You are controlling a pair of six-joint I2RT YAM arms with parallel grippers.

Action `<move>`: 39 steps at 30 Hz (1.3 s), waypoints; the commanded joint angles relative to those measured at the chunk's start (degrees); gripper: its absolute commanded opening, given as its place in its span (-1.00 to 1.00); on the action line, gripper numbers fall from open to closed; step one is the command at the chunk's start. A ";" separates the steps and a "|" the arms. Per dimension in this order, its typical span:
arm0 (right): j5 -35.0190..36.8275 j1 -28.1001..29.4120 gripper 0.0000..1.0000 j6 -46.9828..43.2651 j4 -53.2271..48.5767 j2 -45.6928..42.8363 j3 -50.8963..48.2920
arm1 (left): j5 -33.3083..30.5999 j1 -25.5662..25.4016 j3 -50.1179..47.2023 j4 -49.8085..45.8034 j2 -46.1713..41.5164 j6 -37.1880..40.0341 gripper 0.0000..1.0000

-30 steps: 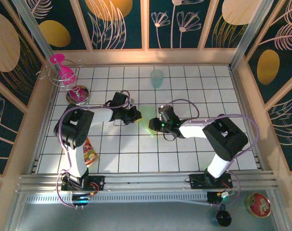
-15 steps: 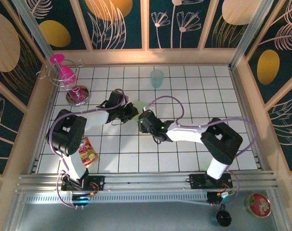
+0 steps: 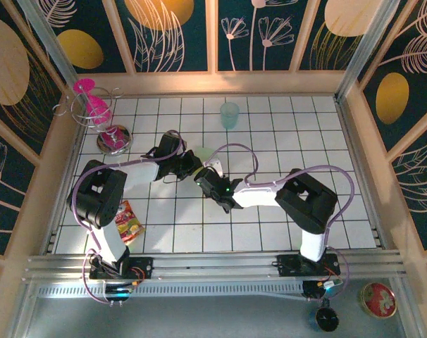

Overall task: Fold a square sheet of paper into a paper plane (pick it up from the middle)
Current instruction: Fourth fold the wing at the center of the table.

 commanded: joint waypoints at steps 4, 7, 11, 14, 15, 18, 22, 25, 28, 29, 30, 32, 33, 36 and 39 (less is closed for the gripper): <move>4.08 0.11 -0.25 -2.98 2.01 1.95 1.44 | -0.14 -0.19 -0.10 -0.52 -0.99 -0.85 -0.87; 4.07 0.19 -0.25 -4.31 3.22 1.98 0.87 | -0.01 -0.19 -0.11 -0.53 -1.16 -0.90 -0.85; 5.13 0.14 -0.30 -5.39 3.47 2.06 0.87 | 0.13 -0.19 -0.20 -0.62 -1.05 -0.81 -0.84; 5.36 0.19 -0.35 -5.65 3.32 2.04 0.90 | 0.08 -0.19 -0.10 -1.01 -1.12 -0.70 -0.82; 5.31 0.10 -0.37 -5.74 3.32 1.99 0.92 | 0.05 -0.18 -0.09 -0.98 -1.19 -0.65 -0.81; 5.36 0.19 -0.44 -5.86 3.32 1.94 0.49 | -0.11 -0.19 0.10 -1.35 -1.35 -0.49 -0.77; 4.62 0.12 -0.58 -6.61 3.92 1.30 -0.63 | -0.78 -0.03 1.69 -3.40 -1.49 1.15 -0.61; 2.46 -0.11 -0.72 -7.46 4.08 0.58 -1.26 | -2.24 0.96 3.67 -5.77 -2.07 2.79 -0.39; -2.25 -0.92 -0.81 -8.09 4.98 -0.16 -2.28 | -4.62 2.93 4.15 -7.43 -3.88 3.87 -0.10; -4.06 -1.23 -0.84 -8.20 5.31 -0.39 -2.63 | -5.52 3.71 4.25 -8.10 -5.48 4.31 -0.02; -5.55 -1.59 -0.86 -8.20 5.67 -0.52 -2.89 | -6.32 4.41 4.38 -8.93 -6.51 4.87 0.04; -7.81 -2.00 -0.89 -8.35 6.22 -0.97 -3.20 | -7.72 5.72 4.26 -10.12 -8.03 5.73 0.13; -8.80 -2.26 -0.90 -8.29 6.38 -1.12 -3.26 | -8.04 6.31 3.97 -10.21 -8.70 5.94 0.15; -11.33 -2.91 -0.93 -8.64 6.57 -1.58 -3.33 | -8.66 7.57 2.54 -9.70 -10.78 6.27 0.20; -13.97 -3.86 -0.96 -8.53 6.58 -2.39 -3.37 | -9.13 7.72 0.00 -8.53 -12.49 6.47 0.22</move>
